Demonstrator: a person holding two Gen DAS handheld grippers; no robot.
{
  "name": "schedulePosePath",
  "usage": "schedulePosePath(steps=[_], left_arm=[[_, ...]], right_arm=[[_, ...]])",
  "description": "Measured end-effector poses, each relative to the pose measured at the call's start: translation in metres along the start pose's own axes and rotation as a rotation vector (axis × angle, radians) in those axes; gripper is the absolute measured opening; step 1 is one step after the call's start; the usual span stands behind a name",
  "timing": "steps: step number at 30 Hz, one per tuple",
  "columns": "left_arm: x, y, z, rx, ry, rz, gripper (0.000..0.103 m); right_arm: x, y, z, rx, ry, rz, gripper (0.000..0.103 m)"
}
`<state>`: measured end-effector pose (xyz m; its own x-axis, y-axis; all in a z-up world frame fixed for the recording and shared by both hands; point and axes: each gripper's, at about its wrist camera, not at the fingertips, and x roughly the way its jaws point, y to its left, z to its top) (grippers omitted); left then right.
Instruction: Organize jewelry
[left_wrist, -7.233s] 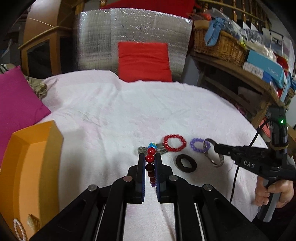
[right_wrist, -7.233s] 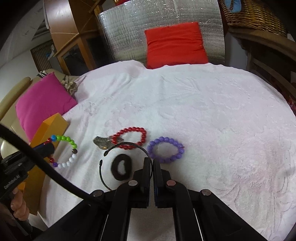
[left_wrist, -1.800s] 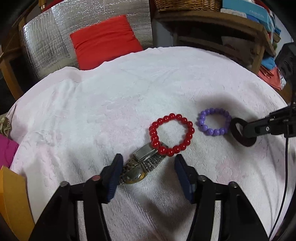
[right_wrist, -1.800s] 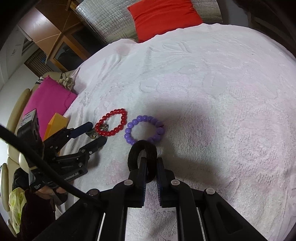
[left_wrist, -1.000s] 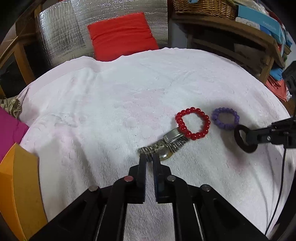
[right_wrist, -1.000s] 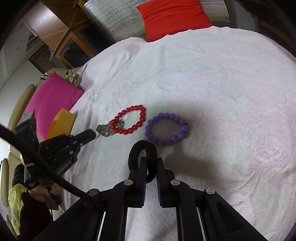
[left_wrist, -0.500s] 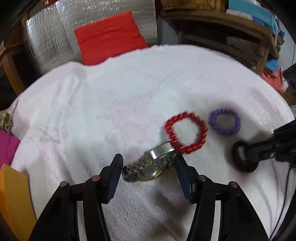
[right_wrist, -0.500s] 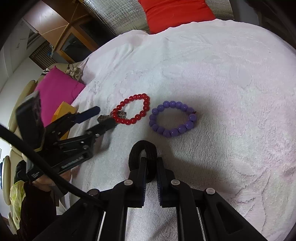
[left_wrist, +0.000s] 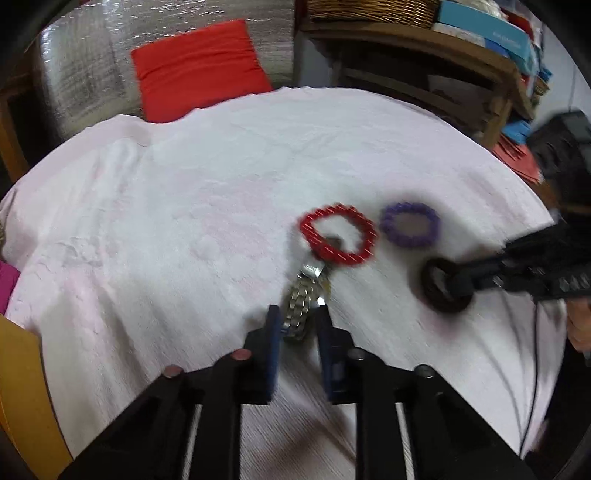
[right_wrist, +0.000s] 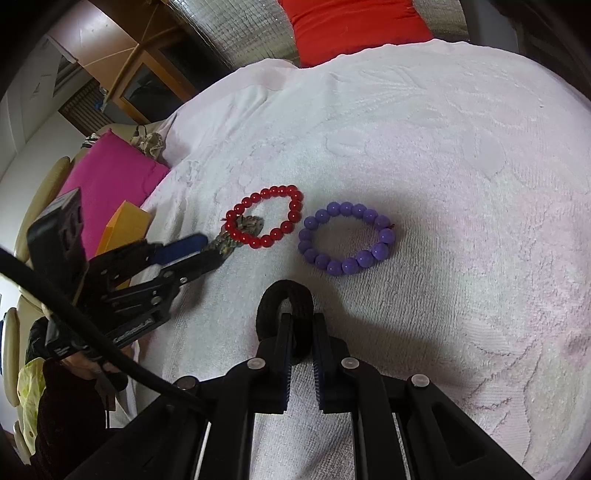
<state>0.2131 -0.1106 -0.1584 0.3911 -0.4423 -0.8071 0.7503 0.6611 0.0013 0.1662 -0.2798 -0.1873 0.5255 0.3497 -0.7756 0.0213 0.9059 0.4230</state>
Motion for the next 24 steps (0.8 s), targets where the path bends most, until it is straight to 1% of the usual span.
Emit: schedulePosePath(steps=[3,4,5,7,8,9,10,14,16,17,18,22,24], left_arm=[[-0.002,-0.01,-0.006,0.047,0.021,0.033,0.018],[-0.002,-0.009,-0.007,0.041,0.029,0.047,0.018],[-0.002,-0.008,-0.007,0.033,0.029,0.045,0.018],[-0.003,-0.006,-0.005,0.016,0.023,0.054,0.028],[-0.003,-0.005,-0.003,0.009,0.015,0.058,0.041],[-0.004,-0.005,-0.002,0.001,0.0,0.069,0.051],[-0.003,-0.005,-0.001,-0.003,-0.006,0.08,0.052],[0.011,-0.007,0.004,-0.025,0.001,0.078,0.052],[0.014,-0.008,0.007,-0.03,-0.008,0.078,0.044],[0.015,-0.008,0.009,-0.038,-0.011,0.065,0.032],[0.015,-0.009,0.011,-0.048,-0.011,0.055,0.027],[0.017,-0.016,0.012,-0.026,-0.011,0.081,0.027],[0.016,-0.013,0.012,-0.046,0.0,0.064,0.027]], right_arm=[[0.0,0.002,-0.001,0.0,-0.003,-0.01,0.01],[0.0,0.003,-0.001,0.0,-0.004,-0.013,0.01],[0.001,0.004,-0.001,-0.001,-0.006,-0.017,0.01],[0.002,0.006,-0.001,-0.003,-0.008,-0.021,0.01],[0.002,0.007,-0.001,-0.003,-0.01,-0.022,0.01],[0.003,0.007,-0.001,-0.003,-0.01,-0.023,0.01],[0.004,0.007,-0.001,-0.003,-0.011,-0.024,0.011],[0.005,0.006,0.0,-0.007,-0.014,-0.02,0.01],[0.006,0.006,0.0,-0.008,-0.014,-0.02,0.011],[0.006,0.006,0.0,-0.008,-0.014,-0.02,0.011],[0.006,0.006,0.0,-0.01,-0.014,-0.02,0.011],[0.006,0.007,0.001,-0.016,-0.014,-0.022,0.011],[0.005,0.007,0.001,-0.017,-0.014,-0.022,0.011]])
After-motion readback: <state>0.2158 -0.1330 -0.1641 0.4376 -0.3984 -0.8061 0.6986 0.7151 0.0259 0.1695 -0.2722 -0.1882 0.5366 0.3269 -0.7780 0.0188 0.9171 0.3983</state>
